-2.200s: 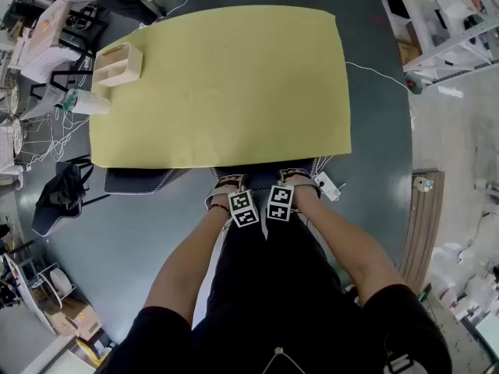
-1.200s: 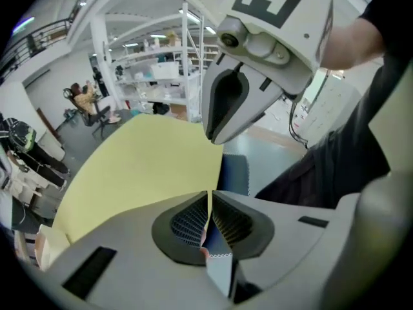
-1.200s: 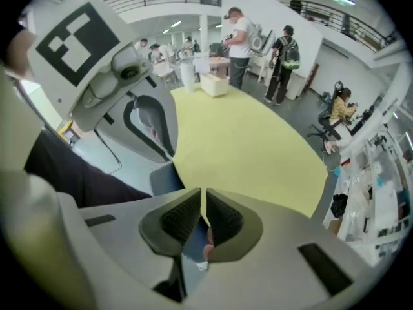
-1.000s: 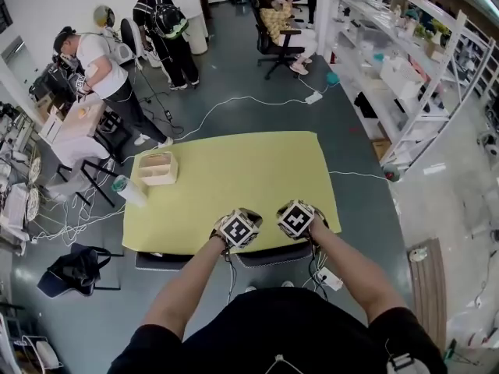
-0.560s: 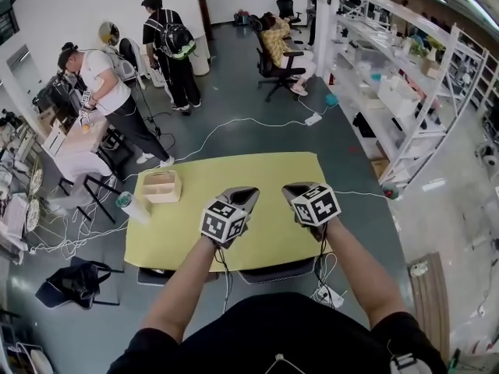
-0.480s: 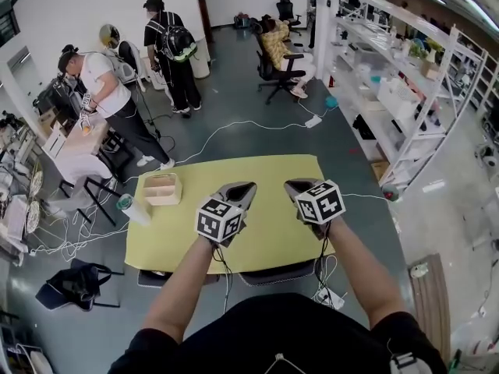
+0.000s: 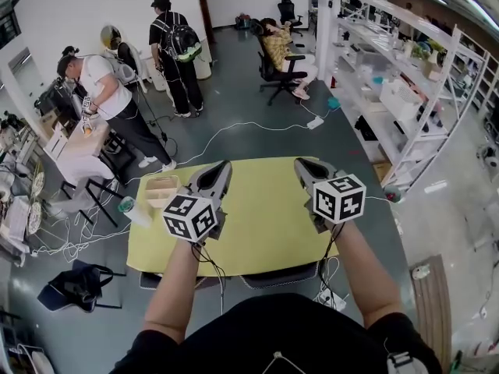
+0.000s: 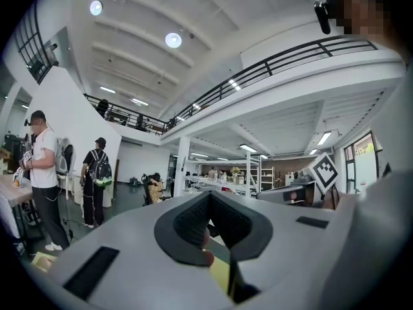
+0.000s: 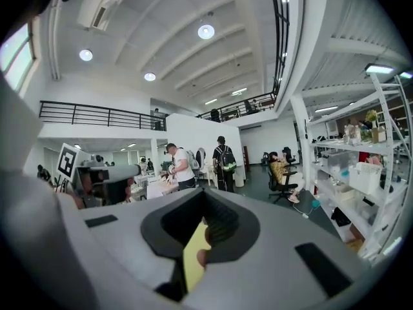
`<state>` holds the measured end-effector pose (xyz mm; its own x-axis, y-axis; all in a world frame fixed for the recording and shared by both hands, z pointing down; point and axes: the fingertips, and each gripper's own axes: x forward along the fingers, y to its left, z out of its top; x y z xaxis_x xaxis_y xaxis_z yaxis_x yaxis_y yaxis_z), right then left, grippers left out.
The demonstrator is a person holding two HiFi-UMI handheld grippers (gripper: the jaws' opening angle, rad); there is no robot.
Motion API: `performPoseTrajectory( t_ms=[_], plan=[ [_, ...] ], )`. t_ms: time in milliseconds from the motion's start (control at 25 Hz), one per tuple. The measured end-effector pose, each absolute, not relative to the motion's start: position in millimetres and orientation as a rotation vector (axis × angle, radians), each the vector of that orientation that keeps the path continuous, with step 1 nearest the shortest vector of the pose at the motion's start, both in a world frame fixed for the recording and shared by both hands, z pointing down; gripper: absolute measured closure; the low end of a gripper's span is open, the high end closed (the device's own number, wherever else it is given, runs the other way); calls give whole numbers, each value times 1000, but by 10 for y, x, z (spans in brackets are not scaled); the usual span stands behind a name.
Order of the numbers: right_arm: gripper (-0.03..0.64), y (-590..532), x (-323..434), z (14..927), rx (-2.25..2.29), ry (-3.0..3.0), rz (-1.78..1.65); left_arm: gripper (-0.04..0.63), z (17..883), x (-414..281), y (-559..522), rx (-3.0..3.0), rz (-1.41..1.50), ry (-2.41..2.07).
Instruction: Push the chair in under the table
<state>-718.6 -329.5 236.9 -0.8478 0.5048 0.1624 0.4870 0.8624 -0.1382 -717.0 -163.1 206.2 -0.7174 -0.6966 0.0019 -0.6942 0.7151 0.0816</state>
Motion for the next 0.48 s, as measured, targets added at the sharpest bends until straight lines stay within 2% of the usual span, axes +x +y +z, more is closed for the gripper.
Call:
performPoseTrajectory(
  t_ms=[480],
  plan=[
    [601,-3252,-7261,2279,-765,-2888,112,586,2155,-7297,-1647,1109,-124,-2895]
  ],
)
